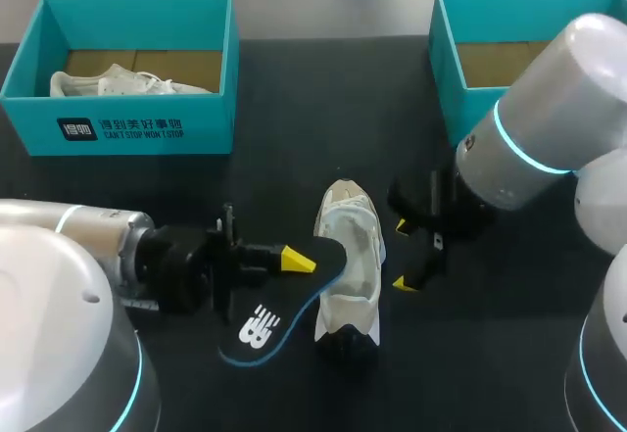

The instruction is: Take the shoe out of the shoebox, open the shoe tongue, remove and reinsert the insole, then place the shoe into the shoebox

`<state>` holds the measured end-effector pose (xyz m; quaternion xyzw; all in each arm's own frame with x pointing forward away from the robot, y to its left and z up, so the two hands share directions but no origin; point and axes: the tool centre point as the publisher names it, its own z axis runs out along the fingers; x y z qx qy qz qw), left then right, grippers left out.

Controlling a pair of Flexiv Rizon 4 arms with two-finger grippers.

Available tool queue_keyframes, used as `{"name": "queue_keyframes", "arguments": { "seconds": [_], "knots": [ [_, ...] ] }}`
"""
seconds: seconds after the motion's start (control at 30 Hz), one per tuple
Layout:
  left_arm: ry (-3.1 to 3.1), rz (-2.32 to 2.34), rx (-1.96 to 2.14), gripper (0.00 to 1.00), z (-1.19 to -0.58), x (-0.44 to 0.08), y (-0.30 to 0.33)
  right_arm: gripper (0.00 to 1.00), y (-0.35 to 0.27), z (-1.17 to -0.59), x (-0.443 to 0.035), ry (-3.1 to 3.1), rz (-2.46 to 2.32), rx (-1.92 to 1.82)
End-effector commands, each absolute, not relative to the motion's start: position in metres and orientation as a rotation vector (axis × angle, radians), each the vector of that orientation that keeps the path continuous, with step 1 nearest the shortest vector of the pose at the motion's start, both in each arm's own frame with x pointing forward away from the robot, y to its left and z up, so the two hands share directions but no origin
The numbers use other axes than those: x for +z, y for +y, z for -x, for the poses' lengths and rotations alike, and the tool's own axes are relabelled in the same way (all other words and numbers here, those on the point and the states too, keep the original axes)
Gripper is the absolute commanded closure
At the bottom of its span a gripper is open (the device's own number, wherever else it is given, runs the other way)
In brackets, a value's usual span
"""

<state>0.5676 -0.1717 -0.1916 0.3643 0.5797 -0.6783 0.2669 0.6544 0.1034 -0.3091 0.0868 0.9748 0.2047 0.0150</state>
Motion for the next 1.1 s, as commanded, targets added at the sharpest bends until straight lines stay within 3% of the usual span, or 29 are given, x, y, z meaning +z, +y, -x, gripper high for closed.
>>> {"name": "queue_keyframes", "arguments": {
  "seconds": [0.03, 1.1],
  "knots": [
    [1.561, -0.971, -1.877, 1.0, -0.574, -0.208, -0.184, 0.0, 0.106, -0.66, -0.329, 3.034, -0.266, 0.675],
    [1.572, -0.834, -2.02, 1.0, -0.587, -0.247, -0.198, 0.0, 0.118, -0.653, -0.362, 3.073, -0.275, 0.622]
  ]
}}
